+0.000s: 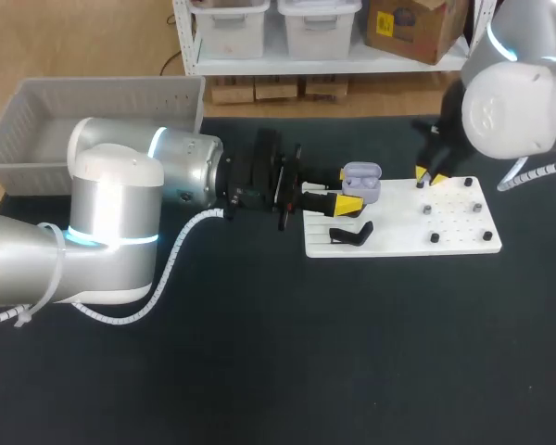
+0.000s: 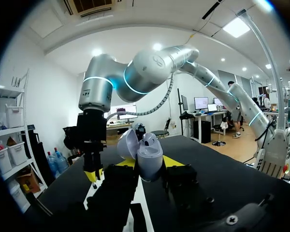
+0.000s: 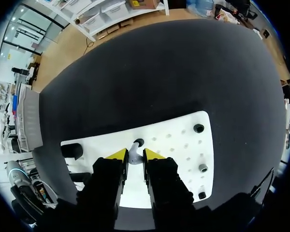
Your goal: Pick up each earbud case from the left stands, insert the matching earbuds, close the lid, and place the case in the box.
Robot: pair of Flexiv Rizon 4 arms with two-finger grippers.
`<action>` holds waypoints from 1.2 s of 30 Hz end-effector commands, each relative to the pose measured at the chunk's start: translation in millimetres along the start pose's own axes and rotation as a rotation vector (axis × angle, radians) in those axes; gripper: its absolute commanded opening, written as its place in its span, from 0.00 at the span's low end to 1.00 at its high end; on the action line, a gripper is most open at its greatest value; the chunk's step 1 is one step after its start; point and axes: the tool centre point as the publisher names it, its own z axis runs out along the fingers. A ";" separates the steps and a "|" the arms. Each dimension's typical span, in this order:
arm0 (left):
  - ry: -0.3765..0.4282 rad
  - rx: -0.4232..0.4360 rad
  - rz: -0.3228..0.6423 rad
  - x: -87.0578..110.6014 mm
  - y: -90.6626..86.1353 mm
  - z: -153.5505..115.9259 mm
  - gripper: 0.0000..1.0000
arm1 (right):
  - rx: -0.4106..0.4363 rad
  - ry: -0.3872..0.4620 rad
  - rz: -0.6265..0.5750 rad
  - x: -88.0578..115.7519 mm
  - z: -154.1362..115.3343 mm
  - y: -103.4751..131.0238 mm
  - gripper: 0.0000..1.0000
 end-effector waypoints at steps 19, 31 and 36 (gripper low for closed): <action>-0.001 -0.005 0.002 0.4 -1.3 0.2 0.00 | -0.009 -0.061 -0.087 69.6 -142.2 56.5 0.00; -0.001 -0.005 0.002 0.4 -1.3 0.2 0.00 | -0.004 0.042 -0.302 122.4 -173.4 98.7 0.00; -0.001 -0.005 0.002 0.4 -1.3 0.2 0.00 | 0.019 0.081 -0.383 141.6 -167.3 114.0 0.00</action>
